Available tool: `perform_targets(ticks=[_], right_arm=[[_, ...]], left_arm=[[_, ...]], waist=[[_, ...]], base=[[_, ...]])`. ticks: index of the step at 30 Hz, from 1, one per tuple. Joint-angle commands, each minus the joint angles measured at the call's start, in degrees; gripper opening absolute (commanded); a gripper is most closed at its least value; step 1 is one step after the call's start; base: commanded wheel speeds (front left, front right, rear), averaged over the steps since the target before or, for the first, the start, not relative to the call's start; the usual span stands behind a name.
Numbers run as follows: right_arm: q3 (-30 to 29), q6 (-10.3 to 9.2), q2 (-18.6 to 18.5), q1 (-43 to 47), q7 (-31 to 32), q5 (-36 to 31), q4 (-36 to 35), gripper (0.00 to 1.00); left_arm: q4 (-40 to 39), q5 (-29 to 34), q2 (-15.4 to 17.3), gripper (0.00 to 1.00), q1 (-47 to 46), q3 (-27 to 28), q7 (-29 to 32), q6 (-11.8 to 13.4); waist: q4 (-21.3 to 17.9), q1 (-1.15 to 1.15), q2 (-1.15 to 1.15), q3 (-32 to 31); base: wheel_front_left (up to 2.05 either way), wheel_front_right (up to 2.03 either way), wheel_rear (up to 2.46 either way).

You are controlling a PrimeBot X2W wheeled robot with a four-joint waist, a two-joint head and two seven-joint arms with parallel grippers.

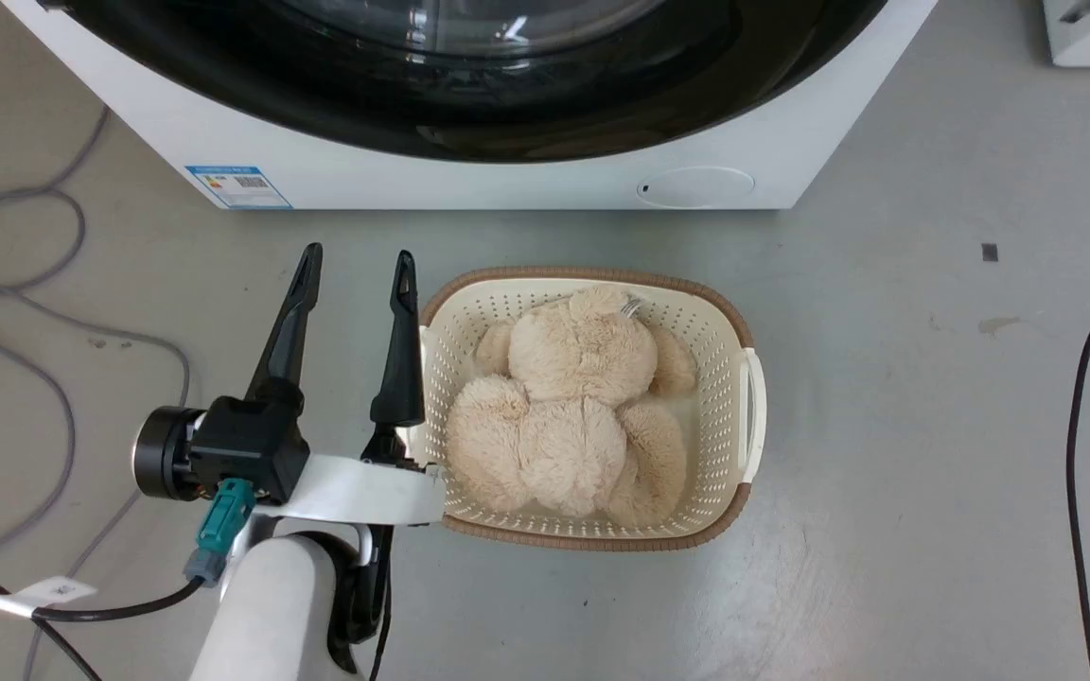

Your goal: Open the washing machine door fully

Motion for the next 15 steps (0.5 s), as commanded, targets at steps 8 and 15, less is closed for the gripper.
perform_targets(ticks=[8,15], right_arm=[[5.2,0.06,1.5,-3.7,5.1,2.7,3.1,0.0],[6.6,0.06,2.4,-1.0,7.4,2.0,1.6,0.0]], left_arm=[[0.1,-0.7,0.1,1.0,-1.4,-0.6,-0.8,0.7],[0.5,-1.1,0.1,1.0,-1.2,-0.8,-0.8,0.9]], waist=[[-0.2,-0.01,0.0,1.0],[-0.2,-0.01,0.0,0.4]], base=[[0.0,0.0,0.0],[0.0,0.0,0.0]])
